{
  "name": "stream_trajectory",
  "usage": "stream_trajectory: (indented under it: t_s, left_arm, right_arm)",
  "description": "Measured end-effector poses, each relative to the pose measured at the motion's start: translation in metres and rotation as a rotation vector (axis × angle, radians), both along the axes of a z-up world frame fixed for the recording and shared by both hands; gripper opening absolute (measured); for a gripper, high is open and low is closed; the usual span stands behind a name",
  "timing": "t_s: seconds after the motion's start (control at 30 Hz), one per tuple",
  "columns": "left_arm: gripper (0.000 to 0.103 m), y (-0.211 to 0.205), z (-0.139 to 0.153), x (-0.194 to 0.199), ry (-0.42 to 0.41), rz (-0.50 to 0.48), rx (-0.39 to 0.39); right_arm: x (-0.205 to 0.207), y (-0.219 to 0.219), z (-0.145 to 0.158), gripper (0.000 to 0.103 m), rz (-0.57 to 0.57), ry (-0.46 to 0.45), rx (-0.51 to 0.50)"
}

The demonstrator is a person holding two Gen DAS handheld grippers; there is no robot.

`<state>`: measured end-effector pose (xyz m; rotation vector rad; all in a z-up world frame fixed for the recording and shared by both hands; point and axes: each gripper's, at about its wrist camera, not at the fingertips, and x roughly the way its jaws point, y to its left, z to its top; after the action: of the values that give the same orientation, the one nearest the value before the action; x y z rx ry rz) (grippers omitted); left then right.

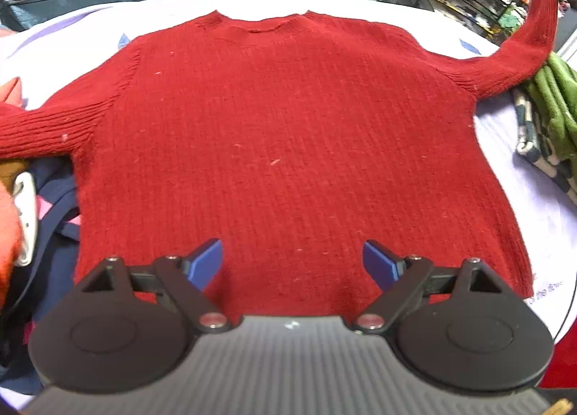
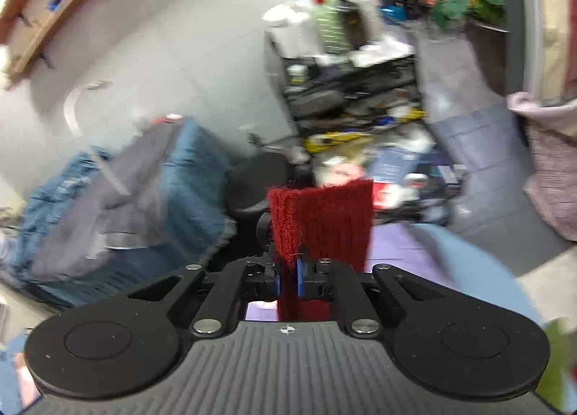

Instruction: Fold small clothes

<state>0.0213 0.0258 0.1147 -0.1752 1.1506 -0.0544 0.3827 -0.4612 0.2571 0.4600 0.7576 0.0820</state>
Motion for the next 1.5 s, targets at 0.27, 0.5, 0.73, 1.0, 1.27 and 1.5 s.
stream_trajectory:
  t_s: [0.27,0.5,0.73,1.0,1.27,1.5]
  left_arm:
    - [0.087,0.028,0.005,-0.013,-0.014,0.099,0.004]
    - [0.089,0.055,0.008,-0.039,-0.01,0.196,0.021]
    - [0.089,0.083,0.001,-0.066,0.017,0.291,0.011]
    - [0.089,0.094,-0.007,-0.07,0.034,0.308,0.018]
    - [0.089,0.095,0.002,-0.058,-0.013,0.313,0.041]
    - [0.074,0.083,0.008,-0.016,-0.083,0.237,0.075]
  right_arm:
    - [-0.031,0.195,-0.007,0.016,0.398,-0.085,0.083]
    - [-0.071,0.346,-0.058,0.016,0.615,-0.042,0.105]
    - [-0.112,0.434,-0.107,0.016,0.767,0.029,0.025]
    - [-0.125,0.448,-0.146,0.021,0.784,0.139,0.007]
    - [-0.134,0.433,-0.164,0.044,0.735,0.271,0.154]
    - [-0.149,0.35,-0.133,0.045,0.615,0.144,0.084]
